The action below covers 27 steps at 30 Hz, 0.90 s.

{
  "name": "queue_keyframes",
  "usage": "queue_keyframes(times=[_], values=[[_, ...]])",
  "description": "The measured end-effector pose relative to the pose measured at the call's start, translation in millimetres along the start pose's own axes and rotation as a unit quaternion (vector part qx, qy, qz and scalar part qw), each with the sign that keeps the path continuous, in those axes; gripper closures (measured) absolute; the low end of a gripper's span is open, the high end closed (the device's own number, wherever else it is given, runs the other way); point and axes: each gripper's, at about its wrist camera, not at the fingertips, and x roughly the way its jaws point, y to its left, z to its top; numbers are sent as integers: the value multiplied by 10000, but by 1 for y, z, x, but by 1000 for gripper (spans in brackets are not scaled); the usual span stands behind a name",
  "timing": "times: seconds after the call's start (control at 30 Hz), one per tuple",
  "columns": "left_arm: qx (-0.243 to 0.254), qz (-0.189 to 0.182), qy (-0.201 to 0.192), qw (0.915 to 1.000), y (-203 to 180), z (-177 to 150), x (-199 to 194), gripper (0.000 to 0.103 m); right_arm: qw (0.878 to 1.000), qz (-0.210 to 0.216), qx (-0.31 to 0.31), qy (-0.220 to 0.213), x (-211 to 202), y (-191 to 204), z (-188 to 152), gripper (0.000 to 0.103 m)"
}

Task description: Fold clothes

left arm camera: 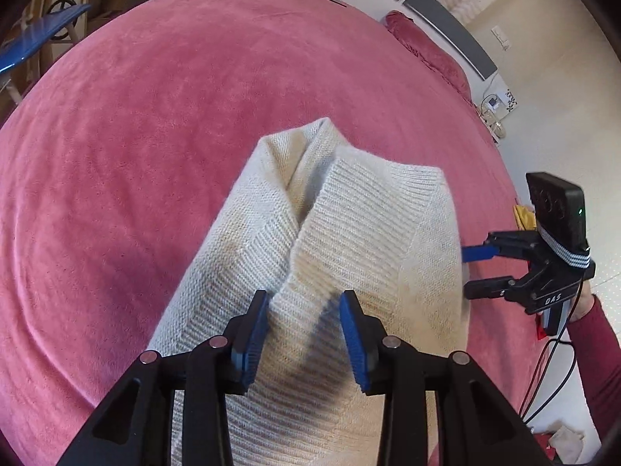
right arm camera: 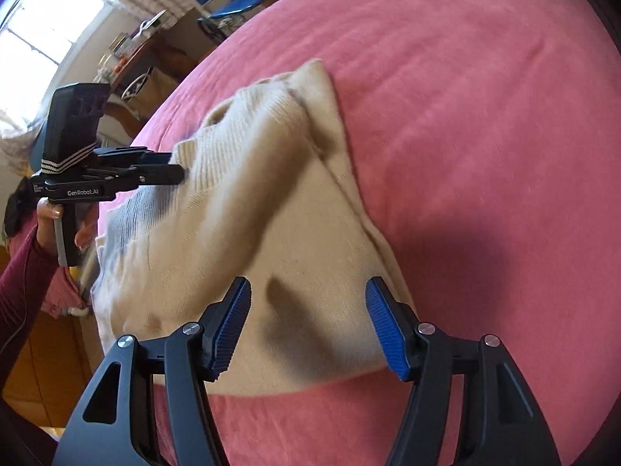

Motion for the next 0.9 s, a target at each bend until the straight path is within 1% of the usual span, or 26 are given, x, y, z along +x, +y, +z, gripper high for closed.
queue_keyframes(times=[0.07,0.1,0.13,0.17,0.2,0.3,0.37,0.4,0.43,0.47,0.5,0.57,0.63,0.67,0.7,0.73,0.77,0.8,0.83,0.87,0.9], values=[[-30,153,45,9999,-4,0,6,68,9999,-142,73,53,5,-2,-5,38],[-74,271,-16,9996,-5,-1,6,75,9997,-209,87,47,8,-1,-6,38],[-119,391,-81,9991,-7,-2,6,83,9993,-352,65,52,11,1,-6,41],[-260,424,-183,9986,-6,-4,2,95,9986,-524,29,60,13,4,-6,46],[-406,454,-286,9977,-5,-6,-2,99,9976,-679,-62,78,15,9,-6,47],[-608,682,-668,9936,-4,-18,-25,100,9945,-1011,-274,68,15,18,-10,51],[-738,835,-922,9895,-3,-26,-40,100,9915,-1248,-370,60,15,19,-15,61],[-796,884,-1024,9876,0,-27,-46,99,9903,-1333,-387,44,13,19,-17,63],[-891,988,-944,9866,8,-22,-44,99,9891,-1418,-392,50,13,19,-19,65],[-988,1095,-852,9854,15,-17,-41,96,9878,-1504,-394,66,14,19,-21,65],[-1194,1208,-730,9828,22,-16,-35,92,9864,-1590,-396,81,14,18,-23,66],[-1493,1540,-437,9757,30,-20,-29,82,9787,-1994,-471,128,14,20,-26,66],[-1656,1138,-682,9772,30,-31,-43,80,9754,-2161,-359,240,11,16,-29,66],[-1733,926,-811,9771,30,-36,-50,76,9766,-2123,-264,234,7,13,-31,65],[-1810,714,-940,9764,30,-41,-58,75,9793,-2008,-214,131,-1,12,-31,65],[-1784,729,-952,9766,30,-51,-64,75,9821,-1877,-183,3,-10,12,-31,65],[-1753,757,-958,9769,31,-62,-71,74,9844,-1746,-153,-125,-18,13,-31,62],[-1721,785,-964,9772,31,-73,-78,74,9910,-1309,-130,-229,-26,13,-29,62],[-1690,812,-970,9775,31,-83,-84,74,9947,-972,-124,-325,-31,16,-25,59],[-1696,942,-982,9761,33,-95,-90,74,9965,-713,-124,-420,-36,18,-20,51],[-1703,1077,-994,9744,35,-107,-97,74,9966,-638,-189,-476,-36,23,-14,47]])
